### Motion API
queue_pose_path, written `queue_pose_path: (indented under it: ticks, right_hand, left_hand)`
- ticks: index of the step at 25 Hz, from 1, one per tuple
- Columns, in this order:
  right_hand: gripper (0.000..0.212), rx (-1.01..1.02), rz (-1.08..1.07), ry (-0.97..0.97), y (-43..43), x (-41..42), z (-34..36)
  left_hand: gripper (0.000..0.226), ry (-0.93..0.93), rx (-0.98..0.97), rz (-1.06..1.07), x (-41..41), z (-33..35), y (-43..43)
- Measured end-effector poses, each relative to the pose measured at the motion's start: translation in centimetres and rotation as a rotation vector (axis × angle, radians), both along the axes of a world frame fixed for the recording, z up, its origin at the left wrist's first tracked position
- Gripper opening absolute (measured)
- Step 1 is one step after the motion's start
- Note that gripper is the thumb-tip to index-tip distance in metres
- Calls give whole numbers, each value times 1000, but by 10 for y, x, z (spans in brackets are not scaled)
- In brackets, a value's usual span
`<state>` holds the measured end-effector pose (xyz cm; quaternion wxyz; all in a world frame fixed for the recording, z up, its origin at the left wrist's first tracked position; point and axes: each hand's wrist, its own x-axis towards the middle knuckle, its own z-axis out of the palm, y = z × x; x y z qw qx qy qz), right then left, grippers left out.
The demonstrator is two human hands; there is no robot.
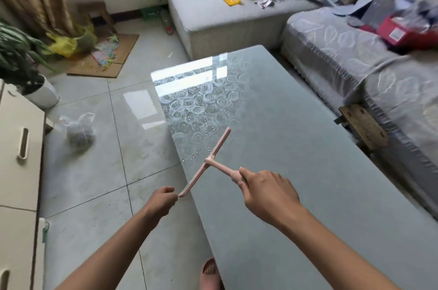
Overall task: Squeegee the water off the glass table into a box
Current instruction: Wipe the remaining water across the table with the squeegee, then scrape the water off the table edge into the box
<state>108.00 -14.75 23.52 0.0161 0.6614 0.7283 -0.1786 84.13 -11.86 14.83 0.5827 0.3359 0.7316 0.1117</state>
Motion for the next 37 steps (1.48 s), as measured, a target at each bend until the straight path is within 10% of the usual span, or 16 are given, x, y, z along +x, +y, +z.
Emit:
queue_pose_path:
  ticks: [14,25,37]
  right_hand:
    - [15,123,346,23,-8,-131,70]
    - [39,207,641,124,16,-394,31]
    - [42,-24,985,88,-16,-642,-11]
  left_hand:
    - [48,-46,167,335,-142,74,-72]
    - [35,16,261,713,-412,30,-131]
    - [68,889,-189,913,-649,-29,-301]
